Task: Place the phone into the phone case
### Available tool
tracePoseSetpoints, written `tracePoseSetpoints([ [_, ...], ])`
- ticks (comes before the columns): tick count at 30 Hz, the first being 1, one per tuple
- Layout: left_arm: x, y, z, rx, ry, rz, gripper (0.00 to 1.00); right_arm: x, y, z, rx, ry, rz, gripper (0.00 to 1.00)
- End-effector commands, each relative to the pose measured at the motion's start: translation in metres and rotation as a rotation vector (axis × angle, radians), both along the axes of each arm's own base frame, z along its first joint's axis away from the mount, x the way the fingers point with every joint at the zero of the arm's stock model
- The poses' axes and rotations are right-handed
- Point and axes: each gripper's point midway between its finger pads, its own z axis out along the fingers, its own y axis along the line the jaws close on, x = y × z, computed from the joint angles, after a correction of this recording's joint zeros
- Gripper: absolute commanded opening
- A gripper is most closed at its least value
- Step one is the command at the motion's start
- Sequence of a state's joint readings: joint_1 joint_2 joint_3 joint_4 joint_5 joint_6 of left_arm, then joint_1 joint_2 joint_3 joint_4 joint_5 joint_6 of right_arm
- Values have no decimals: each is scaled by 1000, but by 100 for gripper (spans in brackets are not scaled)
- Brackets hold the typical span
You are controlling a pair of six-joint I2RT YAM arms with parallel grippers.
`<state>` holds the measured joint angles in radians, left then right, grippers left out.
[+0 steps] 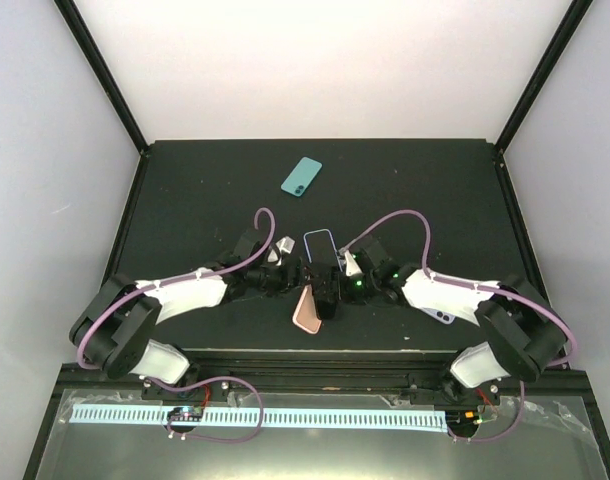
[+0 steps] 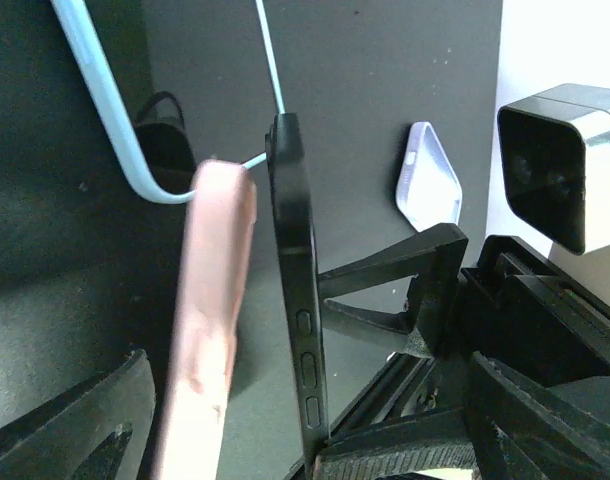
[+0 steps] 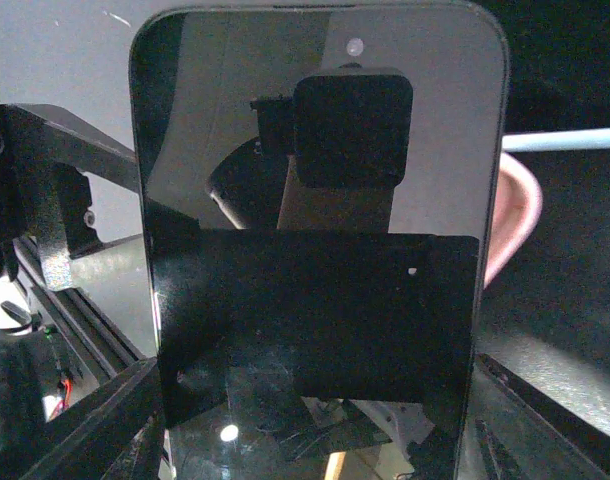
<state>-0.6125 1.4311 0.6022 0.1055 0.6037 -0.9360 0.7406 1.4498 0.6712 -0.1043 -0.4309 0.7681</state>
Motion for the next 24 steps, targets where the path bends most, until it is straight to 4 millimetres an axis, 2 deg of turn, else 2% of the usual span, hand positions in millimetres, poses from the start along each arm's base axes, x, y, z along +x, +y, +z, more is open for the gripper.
tracePoseSetpoints([
  [1,0,6,-5,36,-25,-2,87,9,24,22,87,-45,13,64],
  [6,3,24,-5,138,-67,45,85,8,24,15,58,-20,12,64],
  [11,2,44,-5,246,-99,72,82,9,21,23,47,-33,-15,64],
  [16,-3,63,-4,312,-144,99,79,15,8,26,-8,-62,-71,64],
  [20,-6,68,-10,347,-164,81,76,19,-2,31,-28,-85,-127,64],
  [24,-14,64,-19,333,-139,32,71,22,-7,40,-17,-112,-169,64],
])
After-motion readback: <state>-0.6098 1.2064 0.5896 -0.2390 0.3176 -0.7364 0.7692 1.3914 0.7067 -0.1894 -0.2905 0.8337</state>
